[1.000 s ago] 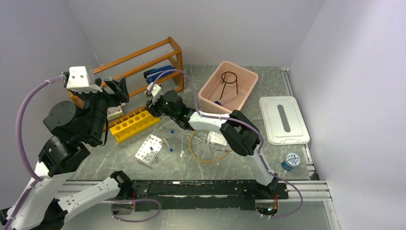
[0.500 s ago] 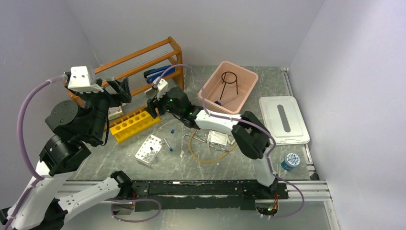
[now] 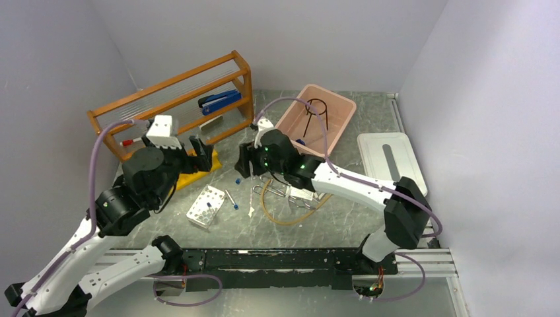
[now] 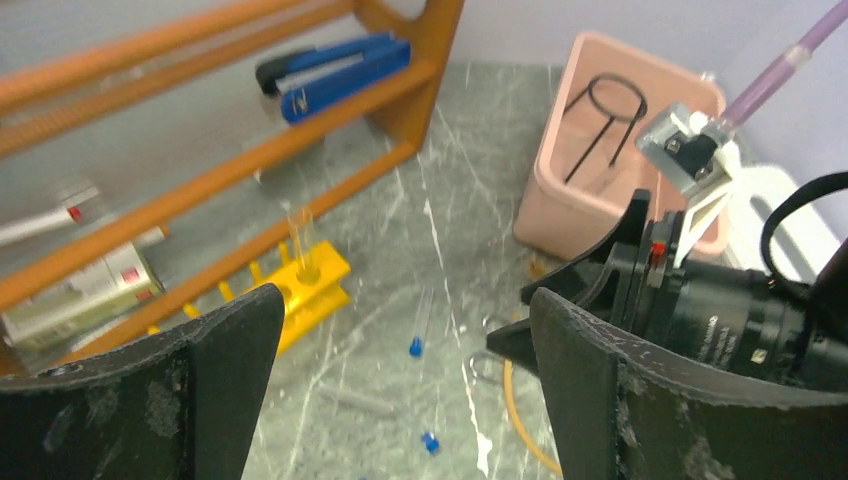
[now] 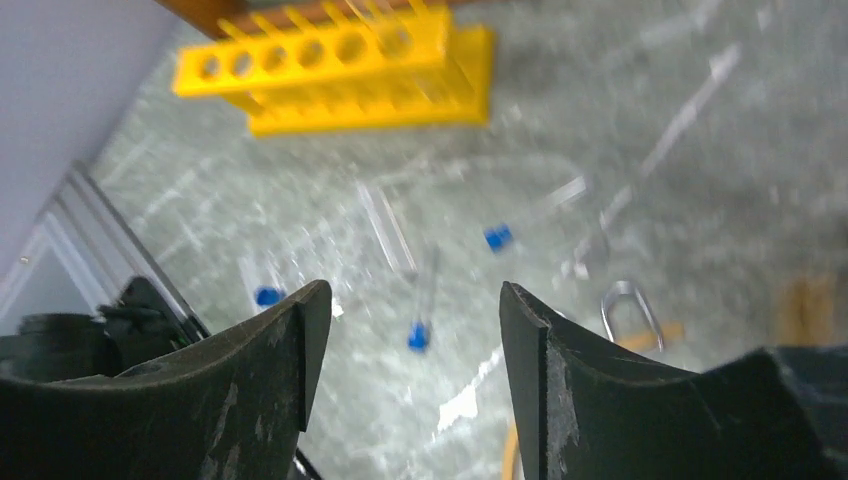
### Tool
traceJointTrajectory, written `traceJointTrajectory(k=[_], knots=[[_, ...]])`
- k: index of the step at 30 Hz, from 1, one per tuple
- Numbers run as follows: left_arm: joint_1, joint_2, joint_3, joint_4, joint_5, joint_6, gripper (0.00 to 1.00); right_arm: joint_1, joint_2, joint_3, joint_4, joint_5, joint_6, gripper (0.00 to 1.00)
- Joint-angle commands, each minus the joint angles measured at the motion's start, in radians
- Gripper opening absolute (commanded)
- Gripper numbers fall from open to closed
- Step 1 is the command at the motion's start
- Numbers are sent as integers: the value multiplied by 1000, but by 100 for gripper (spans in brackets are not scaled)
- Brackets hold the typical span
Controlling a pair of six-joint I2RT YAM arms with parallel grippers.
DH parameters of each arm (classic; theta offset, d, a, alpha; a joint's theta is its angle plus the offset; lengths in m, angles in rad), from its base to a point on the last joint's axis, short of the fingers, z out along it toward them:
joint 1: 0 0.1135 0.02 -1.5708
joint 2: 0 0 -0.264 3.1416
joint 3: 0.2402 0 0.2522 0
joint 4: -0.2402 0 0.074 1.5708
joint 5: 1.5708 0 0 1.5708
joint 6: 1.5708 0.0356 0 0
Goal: Organize the chemistry lab equipment
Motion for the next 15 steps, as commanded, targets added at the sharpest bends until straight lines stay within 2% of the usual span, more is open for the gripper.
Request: traceJointTrajectory(k=[1, 6, 15], knots=[[-3, -45, -95, -47, 66, -111, 95, 23, -35, -20, -297, 92, 155, 65], [-3, -63, -167, -54, 2, -167, 90, 80, 41, 4, -345, 104, 214, 64], [-3, -16, -167, -45, -184, -195, 88, 183, 343, 195, -394, 149, 214, 57]])
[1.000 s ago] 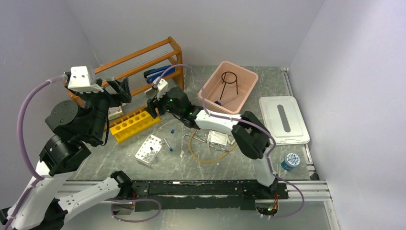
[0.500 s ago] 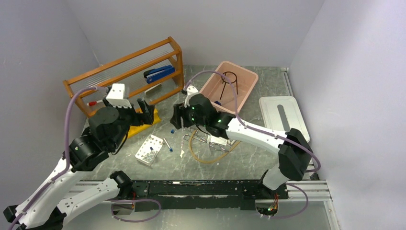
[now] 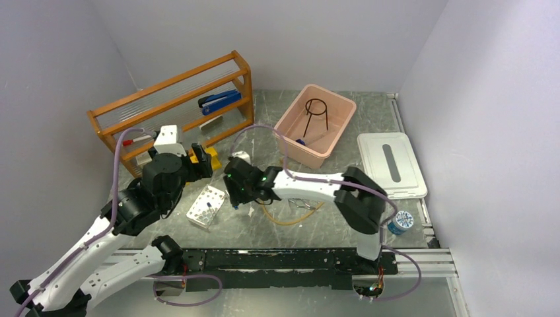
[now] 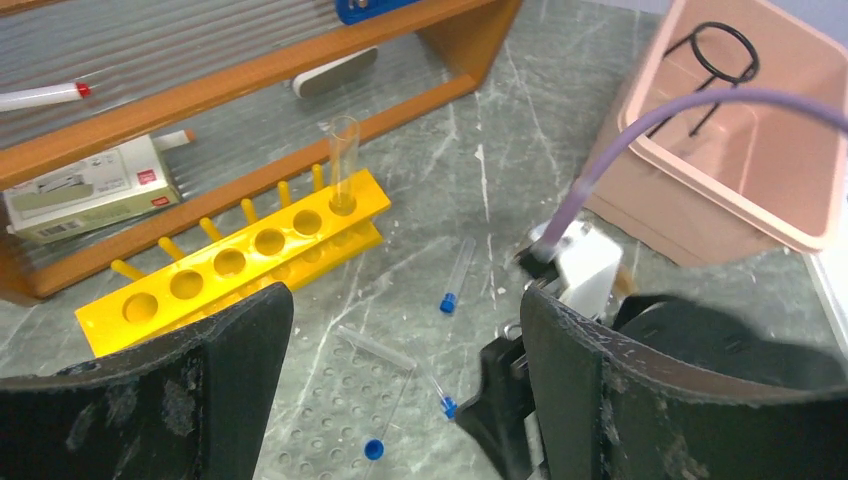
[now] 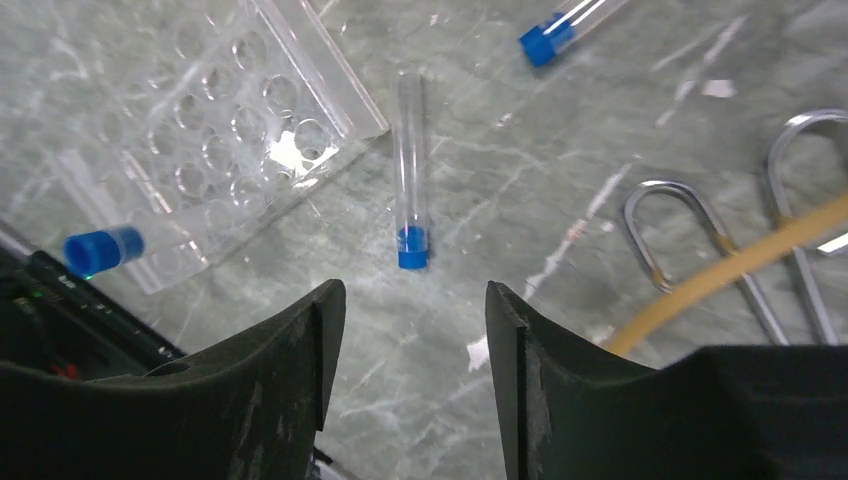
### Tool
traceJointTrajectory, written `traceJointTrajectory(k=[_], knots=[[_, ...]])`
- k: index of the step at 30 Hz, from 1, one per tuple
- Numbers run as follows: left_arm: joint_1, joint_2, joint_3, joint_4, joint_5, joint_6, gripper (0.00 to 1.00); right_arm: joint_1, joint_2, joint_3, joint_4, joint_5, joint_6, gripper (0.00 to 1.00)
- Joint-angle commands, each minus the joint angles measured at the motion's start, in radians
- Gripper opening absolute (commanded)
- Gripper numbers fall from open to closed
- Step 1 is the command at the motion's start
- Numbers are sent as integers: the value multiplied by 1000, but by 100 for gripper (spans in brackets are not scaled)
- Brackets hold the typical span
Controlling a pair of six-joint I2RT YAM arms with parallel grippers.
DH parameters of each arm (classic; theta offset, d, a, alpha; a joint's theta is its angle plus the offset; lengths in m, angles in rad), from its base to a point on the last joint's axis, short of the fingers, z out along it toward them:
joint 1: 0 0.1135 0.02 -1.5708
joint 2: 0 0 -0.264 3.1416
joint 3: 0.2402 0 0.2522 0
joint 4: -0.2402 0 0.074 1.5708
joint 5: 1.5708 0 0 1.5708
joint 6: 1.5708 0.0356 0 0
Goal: Organize the chemistry lab equipment
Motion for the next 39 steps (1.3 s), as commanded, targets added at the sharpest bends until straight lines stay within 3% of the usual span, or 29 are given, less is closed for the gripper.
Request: traceJointTrajectory(k=[1, 8, 17, 29, 34, 39], knots=[[-3, 13, 8, 15, -138, -36, 88, 37, 88, 89, -47, 43, -2, 56], [-3, 12, 54, 38, -239, 11, 90, 52, 196, 169, -76, 59, -19, 48], [-3, 32, 71, 73, -235, 51, 91, 60, 278, 263, -192, 160, -40, 36], [-3, 36, 47, 122, -253, 72, 92, 52, 326, 296, -225, 110, -131, 15], [-3, 74, 51, 146, -233, 91, 92, 41, 246, 218, -144, 114, -197, 11], [-3, 143, 61, 158, -182, 80, 93, 2, 37, 14, 62, 30, -271, 11]])
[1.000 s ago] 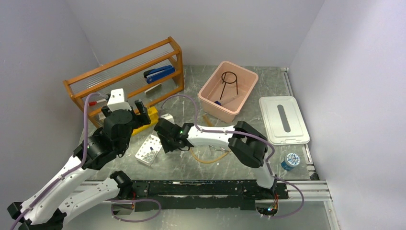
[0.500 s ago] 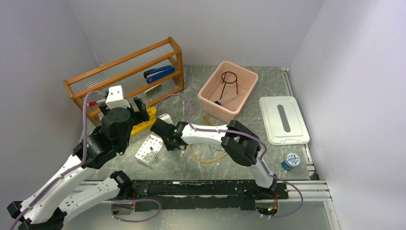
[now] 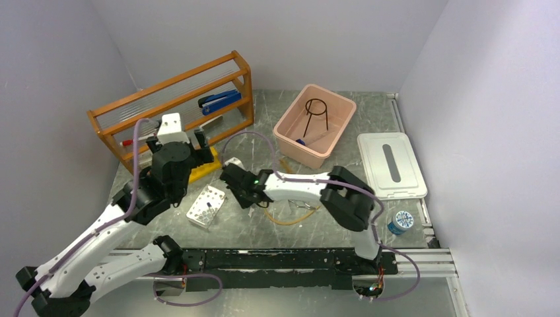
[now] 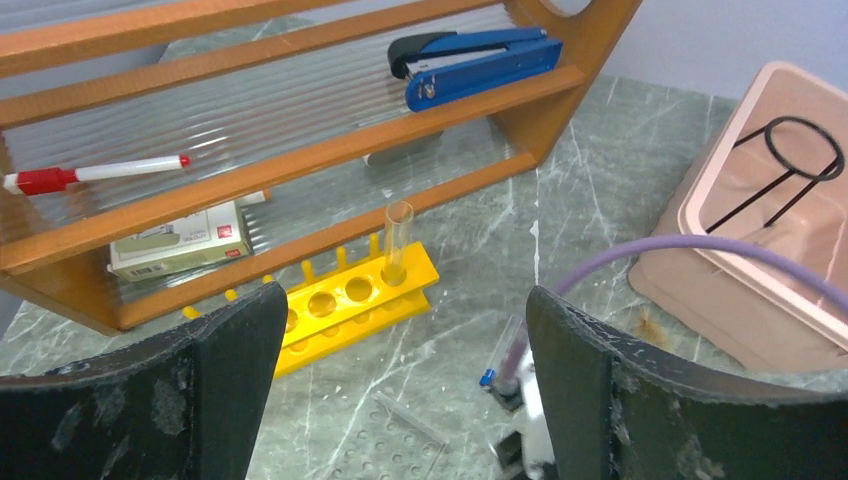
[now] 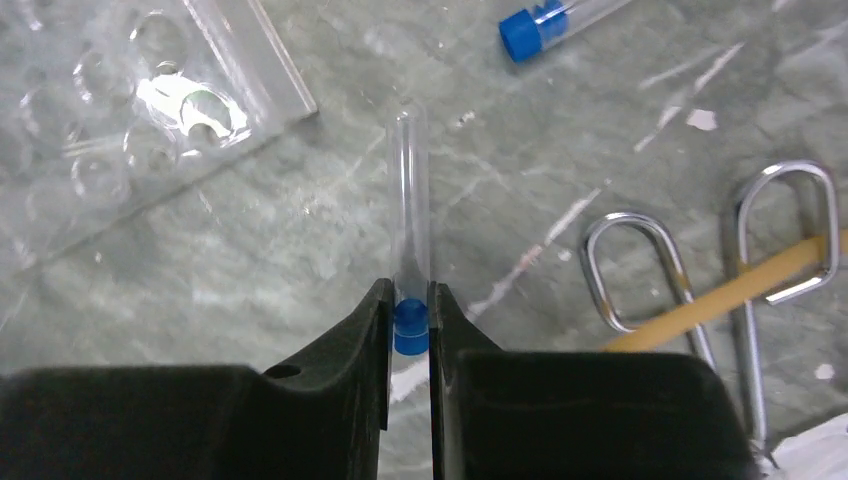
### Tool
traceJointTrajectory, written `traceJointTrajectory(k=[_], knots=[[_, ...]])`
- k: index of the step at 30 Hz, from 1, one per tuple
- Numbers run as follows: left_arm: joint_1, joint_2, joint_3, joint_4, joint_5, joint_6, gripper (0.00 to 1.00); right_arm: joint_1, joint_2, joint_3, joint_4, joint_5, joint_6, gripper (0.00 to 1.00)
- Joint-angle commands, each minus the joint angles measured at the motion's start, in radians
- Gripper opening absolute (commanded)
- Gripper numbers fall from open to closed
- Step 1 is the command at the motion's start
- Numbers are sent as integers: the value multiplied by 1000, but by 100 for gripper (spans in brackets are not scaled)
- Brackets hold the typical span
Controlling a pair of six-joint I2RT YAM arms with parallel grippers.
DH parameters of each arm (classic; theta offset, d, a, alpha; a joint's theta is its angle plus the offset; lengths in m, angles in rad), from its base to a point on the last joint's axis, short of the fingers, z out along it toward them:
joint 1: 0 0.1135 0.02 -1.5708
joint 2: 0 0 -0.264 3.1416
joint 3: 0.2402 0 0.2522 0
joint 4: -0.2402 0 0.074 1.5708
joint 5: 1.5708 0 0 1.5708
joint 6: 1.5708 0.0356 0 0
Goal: Organize the chemistry lab equipment
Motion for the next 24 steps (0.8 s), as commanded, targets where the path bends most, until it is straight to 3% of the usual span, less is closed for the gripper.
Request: traceJointTrajectory(k=[1, 7, 12, 17, 24], knots=[[-3, 62, 21, 43, 50, -1, 93, -46, -197, -160, 201, -76, -86, 11], [9, 186, 81, 10, 147, -50, 94, -104, -476, -461, 527, -155, -97, 11], [73, 287, 94, 57, 526, -66, 92, -143, -637, -586, 660, -111, -135, 11], [173, 318, 49, 158, 949, -146, 87, -227, -772, -665, 749, -191, -178, 14], [253, 341, 8, 278, 1228, -225, 83, -271, -809, -628, 684, -315, -273, 14]])
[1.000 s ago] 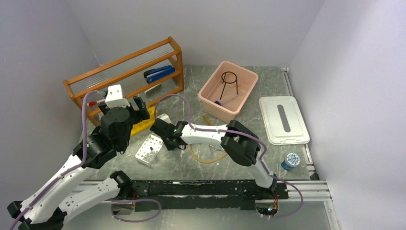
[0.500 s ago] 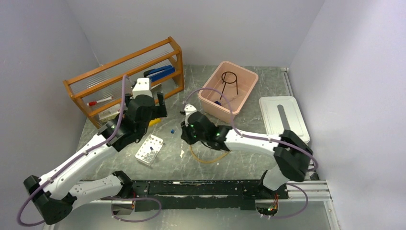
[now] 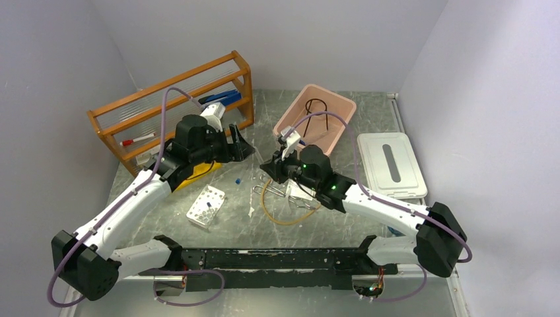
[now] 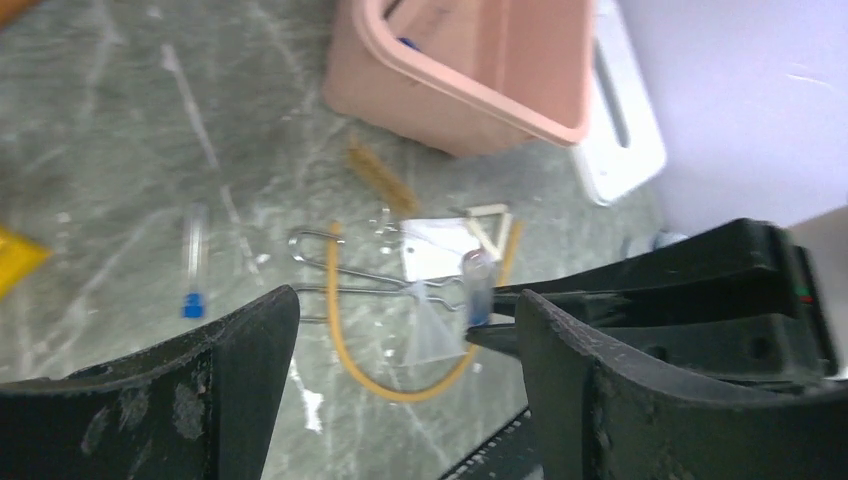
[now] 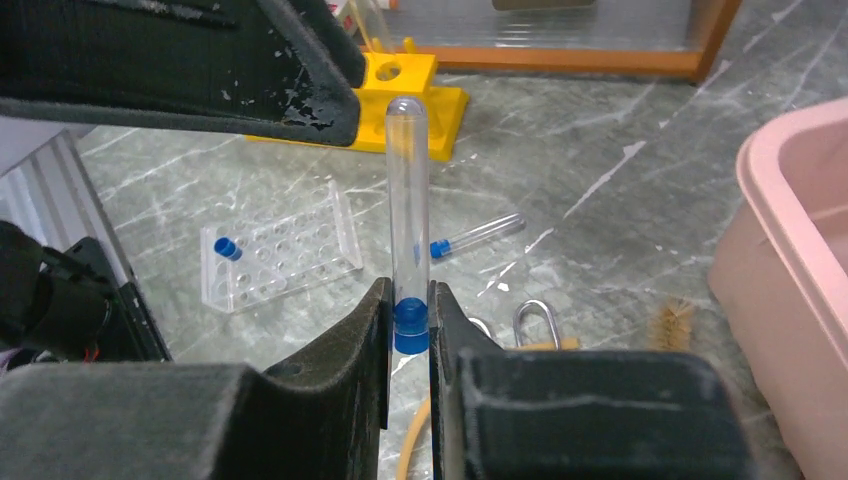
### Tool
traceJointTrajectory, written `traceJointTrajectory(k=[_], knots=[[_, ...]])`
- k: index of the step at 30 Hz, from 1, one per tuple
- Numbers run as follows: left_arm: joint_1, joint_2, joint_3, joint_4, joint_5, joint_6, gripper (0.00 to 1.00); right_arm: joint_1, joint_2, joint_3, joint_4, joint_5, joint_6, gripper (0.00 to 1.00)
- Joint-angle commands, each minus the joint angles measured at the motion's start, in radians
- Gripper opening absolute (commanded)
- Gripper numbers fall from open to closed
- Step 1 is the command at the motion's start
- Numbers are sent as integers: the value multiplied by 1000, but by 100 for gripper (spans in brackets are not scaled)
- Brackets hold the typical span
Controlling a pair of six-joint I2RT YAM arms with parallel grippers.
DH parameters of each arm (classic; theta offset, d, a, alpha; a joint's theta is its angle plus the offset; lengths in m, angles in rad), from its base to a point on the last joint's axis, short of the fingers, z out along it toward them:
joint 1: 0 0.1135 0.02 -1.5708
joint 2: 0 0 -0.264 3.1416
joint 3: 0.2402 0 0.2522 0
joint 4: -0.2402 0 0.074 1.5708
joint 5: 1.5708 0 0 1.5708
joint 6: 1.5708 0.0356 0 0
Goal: Organize the chemistry lab equipment
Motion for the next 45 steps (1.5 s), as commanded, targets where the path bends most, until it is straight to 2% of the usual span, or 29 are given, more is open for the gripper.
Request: traceJointTrajectory(k=[1, 6, 12, 18, 22, 25, 26, 29, 30, 33, 38, 42, 45], knots=[[27, 12, -21, 140, 286, -73, 83, -15, -18, 32, -7, -87, -83, 14], [29, 12, -50, 173, 287, -90, 80, -28, -21, 49, -22, -113, -109, 14], [29, 34, -61, 183, 322, -101, 52, -30, -25, 51, -21, -171, -166, 15], [29, 29, -49, 169, 326, -88, 32, -31, -34, 55, -30, -201, -205, 16], [29, 29, -57, 184, 354, -70, 9, -33, -31, 63, -36, -214, -229, 15], [29, 21, -48, 179, 343, -49, 5, -33, -19, 92, -75, -216, -183, 15], [29, 15, -47, 184, 338, -49, 5, -33, -19, 91, -74, -206, -156, 22], [29, -7, -50, 215, 331, -69, 5, -36, -48, 59, -11, -189, -53, 51], [29, -13, -51, 225, 328, -77, 5, -36, -66, 37, 27, -183, -5, 58], [29, -38, -54, 254, 309, -110, 5, -36, -132, -30, 146, -125, 164, 71], [30, -102, -70, 350, 242, -215, 5, -36, -254, -155, 349, 95, 526, 84], [29, -130, -69, 449, 203, -308, 5, -36, -253, -167, 392, 198, 788, 85], [29, -139, -72, 510, 201, -391, 5, -36, -225, -160, 464, 224, 879, 87]])
